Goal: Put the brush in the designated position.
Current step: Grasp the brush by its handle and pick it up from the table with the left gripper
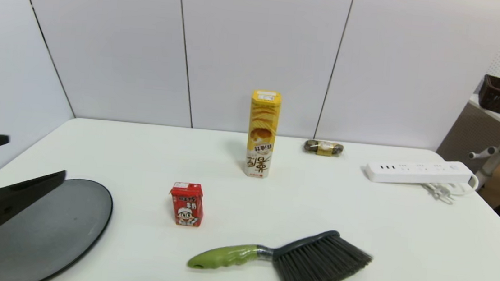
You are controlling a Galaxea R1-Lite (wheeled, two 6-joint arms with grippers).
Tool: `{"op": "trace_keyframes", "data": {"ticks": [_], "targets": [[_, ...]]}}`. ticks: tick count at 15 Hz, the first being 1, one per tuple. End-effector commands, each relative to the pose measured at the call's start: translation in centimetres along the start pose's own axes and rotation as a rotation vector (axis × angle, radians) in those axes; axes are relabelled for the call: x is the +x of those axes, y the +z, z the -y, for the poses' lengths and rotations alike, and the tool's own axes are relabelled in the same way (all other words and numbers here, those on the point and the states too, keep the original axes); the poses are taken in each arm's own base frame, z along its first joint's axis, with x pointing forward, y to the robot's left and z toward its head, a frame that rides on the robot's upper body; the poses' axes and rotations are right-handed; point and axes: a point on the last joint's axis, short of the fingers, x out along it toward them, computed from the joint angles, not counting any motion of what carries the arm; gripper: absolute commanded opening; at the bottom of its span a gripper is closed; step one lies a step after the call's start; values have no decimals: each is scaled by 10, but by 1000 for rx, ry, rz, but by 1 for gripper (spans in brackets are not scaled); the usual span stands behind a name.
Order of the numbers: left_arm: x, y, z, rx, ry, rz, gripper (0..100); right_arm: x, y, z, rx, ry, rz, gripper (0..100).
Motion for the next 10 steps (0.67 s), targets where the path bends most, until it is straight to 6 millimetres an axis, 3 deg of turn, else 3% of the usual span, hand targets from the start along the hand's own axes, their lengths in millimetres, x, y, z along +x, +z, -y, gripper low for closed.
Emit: {"op": "trace_keyframes", "data": {"ticks": [1,7,10], "targets": [[64,28,38,163,-429,-46,100,0,0,0,-2,1,-2,100],[93,15,96,256,-685,-153,100,0,0,0,-1,1,-2,100],[105,3,111,281,-725,-224,100,0,0,0,-1,1,-2,100]]}}
